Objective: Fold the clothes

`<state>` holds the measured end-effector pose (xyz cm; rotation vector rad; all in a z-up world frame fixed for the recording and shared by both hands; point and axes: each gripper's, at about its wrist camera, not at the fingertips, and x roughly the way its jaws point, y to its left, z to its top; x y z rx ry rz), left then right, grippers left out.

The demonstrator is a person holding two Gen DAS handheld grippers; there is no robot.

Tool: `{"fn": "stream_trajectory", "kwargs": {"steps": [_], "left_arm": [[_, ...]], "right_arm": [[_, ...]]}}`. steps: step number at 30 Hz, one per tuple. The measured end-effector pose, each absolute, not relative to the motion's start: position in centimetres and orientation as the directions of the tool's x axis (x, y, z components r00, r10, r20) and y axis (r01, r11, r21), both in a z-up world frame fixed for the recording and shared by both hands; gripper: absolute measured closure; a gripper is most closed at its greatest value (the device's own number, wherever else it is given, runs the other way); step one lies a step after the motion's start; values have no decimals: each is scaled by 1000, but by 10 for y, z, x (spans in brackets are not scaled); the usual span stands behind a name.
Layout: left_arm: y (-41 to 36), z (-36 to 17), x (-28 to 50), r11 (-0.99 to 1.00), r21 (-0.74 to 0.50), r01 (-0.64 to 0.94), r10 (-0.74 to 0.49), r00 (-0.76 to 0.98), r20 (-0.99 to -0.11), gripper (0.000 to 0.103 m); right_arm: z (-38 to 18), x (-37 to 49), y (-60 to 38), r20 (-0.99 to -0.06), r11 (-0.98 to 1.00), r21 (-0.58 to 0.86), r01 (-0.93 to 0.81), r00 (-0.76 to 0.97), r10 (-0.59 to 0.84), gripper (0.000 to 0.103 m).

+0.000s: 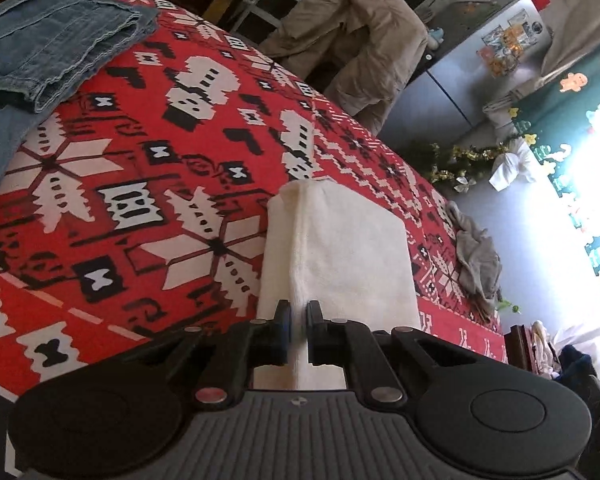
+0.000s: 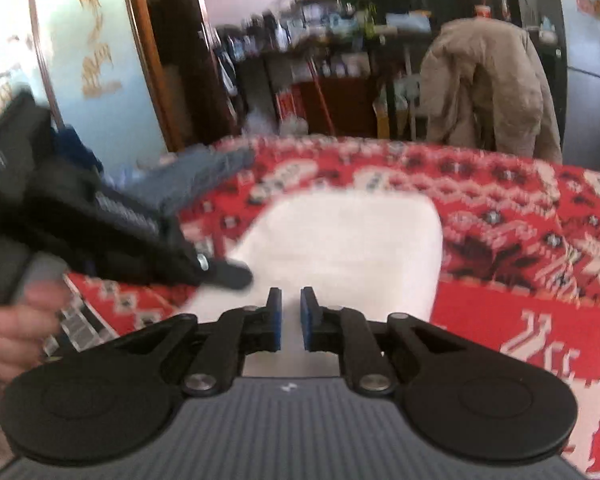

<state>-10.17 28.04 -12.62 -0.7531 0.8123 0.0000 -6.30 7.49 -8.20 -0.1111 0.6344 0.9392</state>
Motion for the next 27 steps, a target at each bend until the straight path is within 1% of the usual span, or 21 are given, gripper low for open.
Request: {"fn": "stream_trajectory", "kwargs": {"steps": [3, 7, 9, 11, 15, 16, 18, 21, 25, 26, 27], "left_arm": [[281, -126, -103, 732, -617, -288, -277, 702, -656, 95], [283, -127, -105, 716, -630, -301, -279, 704, -654, 95], [285, -129, -105, 705, -639, -309, -282, 704, -652, 95], [286, -131, -105, 701, -642, -311, -284, 704, -651, 94], [285, -132, -105, 703, -642, -306, -286, 705, -649, 94], [285, -132, -106, 704, -642, -305, -286, 705, -649, 94], [286, -132, -105, 701, -644, -305, -289, 704, -648, 94], [288, -134, -105, 685, -660, -309, -301, 704, -643, 94], [287, -134, -104, 683, -661, -310, -303, 703, -643, 93], [286, -133, -104, 684, -660, -310, -301, 705, -643, 93], [288, -130, -105, 681, -664, -310, -295, 714, -635, 92]], "right_arm": [[-76, -59, 83, -569, 586, 133, -799, 423, 705, 91], [-71, -41, 105, -612, 529, 75, -846, 380, 694, 91], [-69, -32, 116, -616, 490, 55, -870, 357, 702, 92], [-69, -21, 125, -616, 450, 44, -892, 331, 715, 94], [-68, -5, 143, -608, 391, -11, -920, 316, 728, 94], [-68, -2, 145, -603, 391, -15, -920, 320, 731, 94], [-70, 10, 151, -597, 407, 22, -913, 315, 738, 95], [-72, 23, 155, -597, 445, 71, -893, 319, 736, 99], [-77, 25, 156, -596, 495, -39, -868, 418, 686, 99], [-77, 31, 152, -602, 524, -24, -851, 431, 672, 99], [-75, 37, 145, -595, 539, 32, -842, 417, 687, 99]]}}
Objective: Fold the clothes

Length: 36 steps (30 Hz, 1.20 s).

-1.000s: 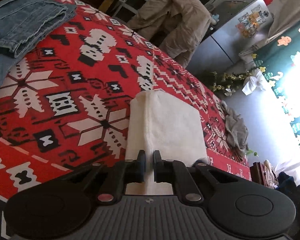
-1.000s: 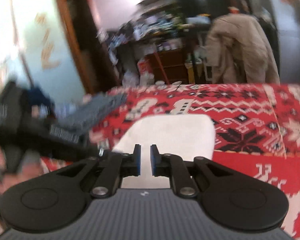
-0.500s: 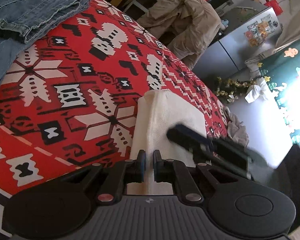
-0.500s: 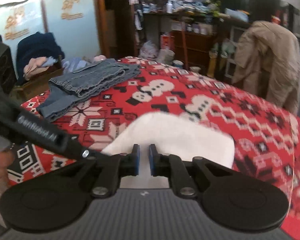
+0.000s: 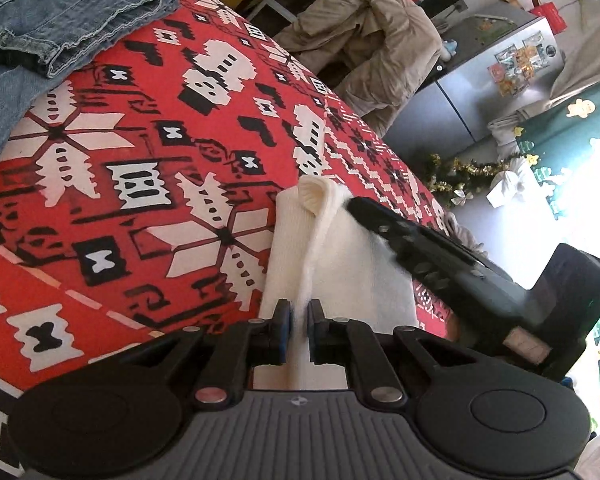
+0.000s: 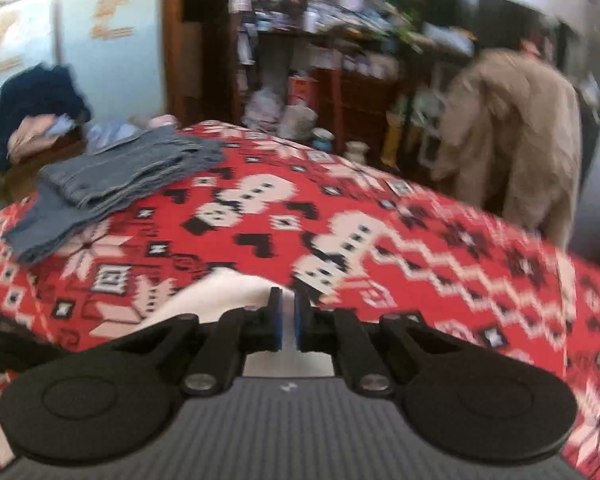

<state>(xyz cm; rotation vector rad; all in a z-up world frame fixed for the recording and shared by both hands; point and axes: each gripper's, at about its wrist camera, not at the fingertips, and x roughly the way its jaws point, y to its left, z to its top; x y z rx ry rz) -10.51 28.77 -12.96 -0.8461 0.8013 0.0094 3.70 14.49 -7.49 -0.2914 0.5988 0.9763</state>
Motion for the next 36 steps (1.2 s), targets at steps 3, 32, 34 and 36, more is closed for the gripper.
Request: {"fn": "stream_trajectory", "kwargs": {"steps": [3, 32, 34, 36], "left_arm": [[292, -120, -107, 670, -675, -310, -276, 740, -613, 92], [280, -117, -38, 686, -674, -274, -297, 741, -603, 101], [281, -113, -39, 691, -666, -282, -263, 759, -596, 95], [282, -114, -36, 682, -672, -289, -259, 764, -591, 94]], "right_arm": [[-65, 53, 119, -561, 568, 196, -799, 384, 733, 96], [-88, 63, 74, -586, 737, 311, -600, 489, 646, 103], [-82, 55, 74, -557, 728, 301, -616, 506, 658, 94], [-76, 48, 77, -518, 683, 329, -652, 480, 708, 94]]}}
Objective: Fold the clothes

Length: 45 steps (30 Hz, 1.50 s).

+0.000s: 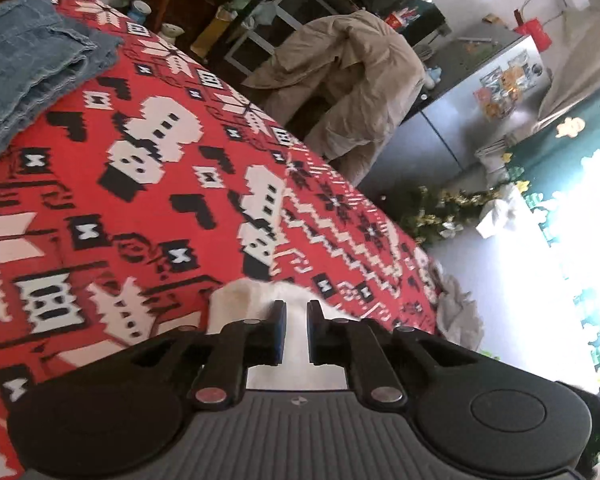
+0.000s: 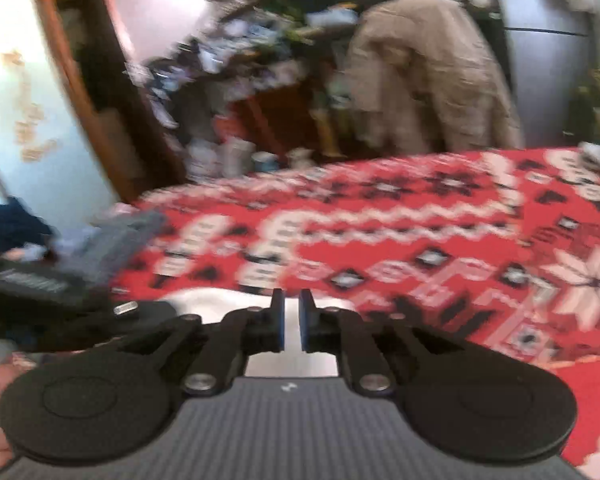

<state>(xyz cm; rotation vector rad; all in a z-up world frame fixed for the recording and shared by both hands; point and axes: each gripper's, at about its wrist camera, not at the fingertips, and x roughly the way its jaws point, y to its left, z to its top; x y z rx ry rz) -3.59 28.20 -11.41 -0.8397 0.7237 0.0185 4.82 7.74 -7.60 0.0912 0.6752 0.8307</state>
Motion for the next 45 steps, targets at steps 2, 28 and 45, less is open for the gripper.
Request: {"fn": "stream_trajectory", "kwargs": {"steps": [2, 28, 45], "left_arm": [[283, -115, -33, 674, -677, -296, -253, 768, -588, 94], [263, -116, -58, 730, -657, -190, -373, 694, -615, 95], [241, -116, -147, 779, -595, -195, -365, 631, -684, 94]], "right_arm": [[-74, 43, 87, -501, 636, 351, -687, 436, 747, 94], [-78, 14, 74, -591, 692, 289, -661, 446, 672, 92], [-79, -105, 18, -628, 717, 261, -647, 450, 635, 92]]}}
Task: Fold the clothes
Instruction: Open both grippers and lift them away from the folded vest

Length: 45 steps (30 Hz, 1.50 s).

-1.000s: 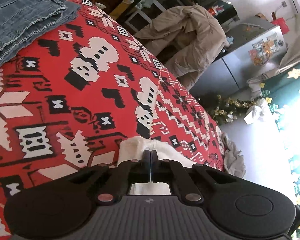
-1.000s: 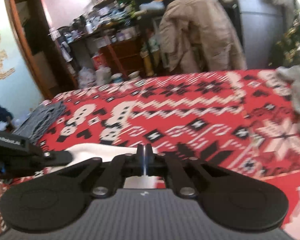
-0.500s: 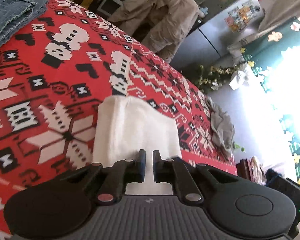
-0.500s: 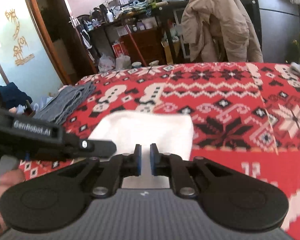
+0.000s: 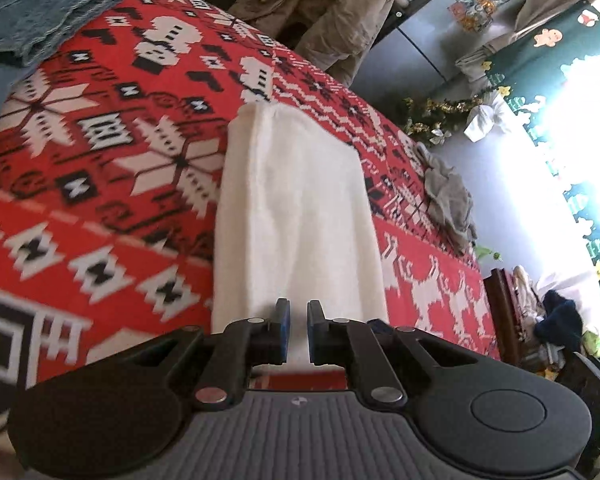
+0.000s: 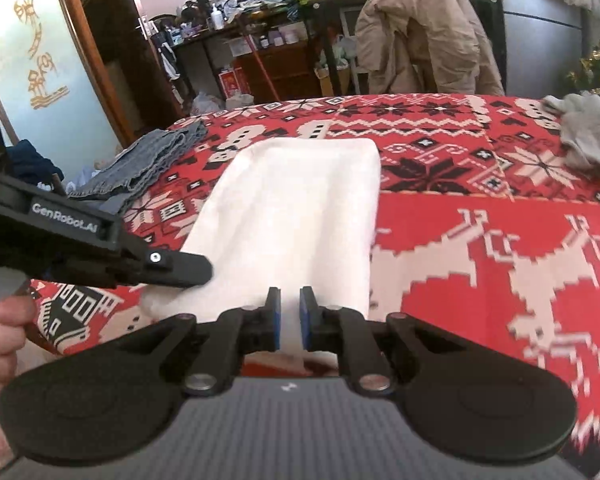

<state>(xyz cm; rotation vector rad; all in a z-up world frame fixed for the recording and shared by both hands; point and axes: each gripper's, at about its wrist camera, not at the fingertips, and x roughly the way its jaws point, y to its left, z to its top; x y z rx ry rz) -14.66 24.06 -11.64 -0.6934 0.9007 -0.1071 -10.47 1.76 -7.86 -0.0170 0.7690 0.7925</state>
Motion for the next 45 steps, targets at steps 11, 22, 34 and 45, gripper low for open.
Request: {"fn": "stream_trajectory", "kwargs": {"steps": [11, 22, 34, 45], "left_arm": [[202, -102, -186, 872, -456, -175, -203, 721, -663, 72], [195, -106, -174, 880, -428, -204, -143, 747, -649, 73], [201, -112, -164, 865, -457, -207, -165, 743, -649, 72], [191, -106, -170, 889, -408, -207, -135, 734, -666, 65]], "right_arm": [[-75, -151, -14, -562, 756, 260, -601, 542, 624, 81], [-73, -132, -9, -510, 785, 273, -556, 609, 608, 93], [-85, -56, 28, -534, 818, 292, -496, 625, 570, 96], [-78, -75, -40, -527, 853, 380, -357, 674, 517, 73]]}}
